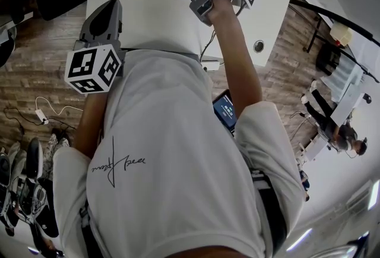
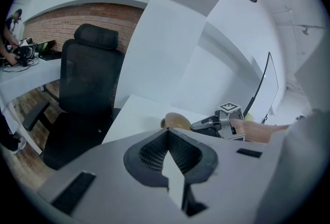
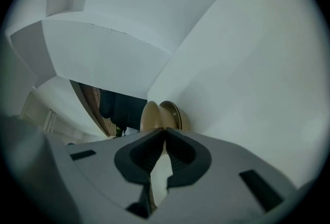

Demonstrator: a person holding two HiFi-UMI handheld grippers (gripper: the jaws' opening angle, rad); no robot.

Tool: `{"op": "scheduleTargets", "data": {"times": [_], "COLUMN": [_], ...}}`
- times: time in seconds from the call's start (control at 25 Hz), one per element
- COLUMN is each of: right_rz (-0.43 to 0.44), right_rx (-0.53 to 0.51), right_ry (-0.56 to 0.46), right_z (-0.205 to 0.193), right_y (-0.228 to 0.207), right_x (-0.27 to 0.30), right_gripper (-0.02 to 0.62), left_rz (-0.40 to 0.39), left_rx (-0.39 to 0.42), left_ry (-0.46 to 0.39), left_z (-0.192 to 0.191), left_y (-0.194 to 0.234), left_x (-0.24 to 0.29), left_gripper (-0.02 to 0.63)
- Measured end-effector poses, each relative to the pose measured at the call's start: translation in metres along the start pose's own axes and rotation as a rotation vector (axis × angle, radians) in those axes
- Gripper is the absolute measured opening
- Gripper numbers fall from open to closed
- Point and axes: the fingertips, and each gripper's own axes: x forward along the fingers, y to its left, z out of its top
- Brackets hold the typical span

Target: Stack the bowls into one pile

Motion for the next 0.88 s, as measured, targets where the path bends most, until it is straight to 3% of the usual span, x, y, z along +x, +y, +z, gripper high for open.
{"op": "scheduleTargets", "data": {"times": [0.88], "right_rz": [-0.056], "right_rx": [0.019], "right_ry": [0.001], "right_z": [-0.001], "right_y": [-0.014], "right_x": [0.017], "right_gripper": [0.026], "left_rz": [0.004], "left_rx": [-0.001], "left_ry": [0.011], "left_z": [-0.003], "left_y": [0.002], "left_x": [0.001], "left_gripper": [0.003]}}
